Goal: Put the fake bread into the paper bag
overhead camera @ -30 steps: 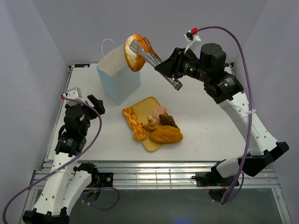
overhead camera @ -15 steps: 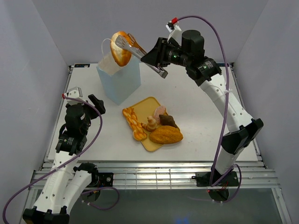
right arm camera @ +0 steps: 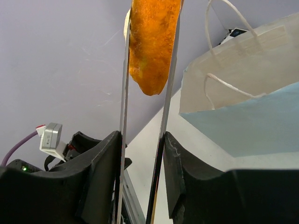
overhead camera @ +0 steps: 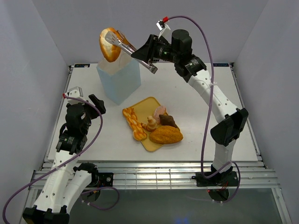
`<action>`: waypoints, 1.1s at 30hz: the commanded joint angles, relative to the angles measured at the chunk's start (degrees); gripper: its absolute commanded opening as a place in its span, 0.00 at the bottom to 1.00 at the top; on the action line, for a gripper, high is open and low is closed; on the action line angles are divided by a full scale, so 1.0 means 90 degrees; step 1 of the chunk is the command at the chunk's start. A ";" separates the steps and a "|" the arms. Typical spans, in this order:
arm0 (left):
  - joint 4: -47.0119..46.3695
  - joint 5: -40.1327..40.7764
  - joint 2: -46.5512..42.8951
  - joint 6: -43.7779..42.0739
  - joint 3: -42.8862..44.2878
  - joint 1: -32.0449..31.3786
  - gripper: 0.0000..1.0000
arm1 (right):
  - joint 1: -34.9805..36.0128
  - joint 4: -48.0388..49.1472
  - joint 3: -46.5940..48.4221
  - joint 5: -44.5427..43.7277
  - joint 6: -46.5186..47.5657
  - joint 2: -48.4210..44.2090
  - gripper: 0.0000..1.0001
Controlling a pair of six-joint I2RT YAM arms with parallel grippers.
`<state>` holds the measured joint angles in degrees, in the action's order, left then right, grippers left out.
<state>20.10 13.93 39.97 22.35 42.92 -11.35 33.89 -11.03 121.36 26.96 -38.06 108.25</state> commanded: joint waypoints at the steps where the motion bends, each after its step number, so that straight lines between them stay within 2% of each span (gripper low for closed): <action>1: -0.0075 -0.0083 -0.0075 -0.0003 0.0046 0.0031 0.90 | 0.0053 0.0903 0.0383 0.0178 -0.0224 0.0238 0.26; 15: -0.0094 -0.0210 -0.0075 -0.0003 0.0046 0.0031 0.90 | 0.0053 0.1088 0.0246 0.0149 -0.0117 0.0707 0.28; 22: -0.0085 -0.0259 -0.0075 -0.0012 0.0046 0.0031 0.90 | 0.0053 0.1098 -0.0095 0.0081 0.0020 0.0600 0.35; 33: -0.0085 -0.0240 -0.0095 -0.0012 0.0056 0.0031 0.90 | 0.0053 0.1050 -0.0037 0.0091 0.0020 0.0727 0.47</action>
<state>20.08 12.53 39.90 22.35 42.92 -11.35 34.15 -6.04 119.39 27.22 -38.59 115.87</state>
